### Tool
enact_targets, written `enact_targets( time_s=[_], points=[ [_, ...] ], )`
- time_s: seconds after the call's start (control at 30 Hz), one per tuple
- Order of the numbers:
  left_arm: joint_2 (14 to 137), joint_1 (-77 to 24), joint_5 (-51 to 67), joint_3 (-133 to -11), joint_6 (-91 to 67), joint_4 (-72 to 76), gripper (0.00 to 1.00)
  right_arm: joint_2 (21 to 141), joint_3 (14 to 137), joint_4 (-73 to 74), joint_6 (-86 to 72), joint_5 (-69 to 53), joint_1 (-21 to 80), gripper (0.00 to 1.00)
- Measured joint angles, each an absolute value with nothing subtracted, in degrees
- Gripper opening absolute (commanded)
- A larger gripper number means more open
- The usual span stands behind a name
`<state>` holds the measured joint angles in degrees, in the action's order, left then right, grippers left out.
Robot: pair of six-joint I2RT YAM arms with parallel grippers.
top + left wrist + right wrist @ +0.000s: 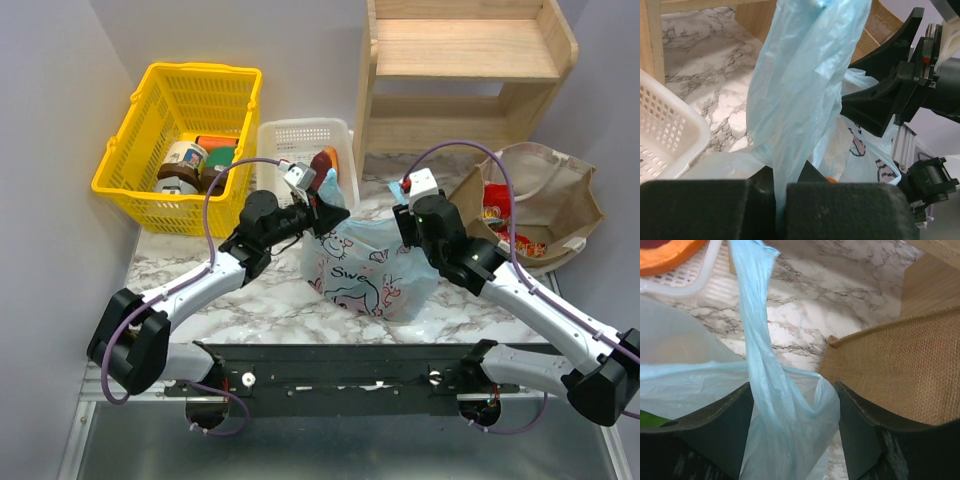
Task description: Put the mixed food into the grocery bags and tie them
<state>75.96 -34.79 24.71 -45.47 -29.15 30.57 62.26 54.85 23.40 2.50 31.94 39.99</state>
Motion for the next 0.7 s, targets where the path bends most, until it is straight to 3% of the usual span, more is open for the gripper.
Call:
enact_targets(
  time_s=[0.03,0.07,0.1,0.17,0.43,0.57,0.7],
  points=[
    [75.64,-34.79,24.38,-45.47,-28.95,30.15,0.0,62.26,54.68,23.16,2.35,32.42,39.99,0.56],
    [75.2,-34.79,23.86,-45.47,-28.67,29.65,0.0,62.24,54.59,22.96,2.02,32.86,39.99,0.39],
    [74.81,-34.79,23.42,-45.47,-28.4,29.02,0.0,62.19,54.48,22.74,1.85,33.41,39.99,0.28],
    [73.67,-34.79,22.0,-45.47,-27.64,27.14,0.0,61.65,54.22,22.52,1.45,34.22,39.97,0.17],
    [68.29,-34.48,15.81,-45.01,-26.09,20.49,0.0,55.79,53.06,21.47,-1.48,28.97,35.2,0.17],
    [66.74,-34.46,14.15,-42.76,-26.2,18.76,0.0,52.69,50.09,19.86,-4.01,20.32,31.66,0.05],
    [65.71,-34.24,14.24,-40.66,-25.54,16.8,0.0,50.5,47.03,18.31,-5.15,12.97,30.59,0.01]
  ],
)
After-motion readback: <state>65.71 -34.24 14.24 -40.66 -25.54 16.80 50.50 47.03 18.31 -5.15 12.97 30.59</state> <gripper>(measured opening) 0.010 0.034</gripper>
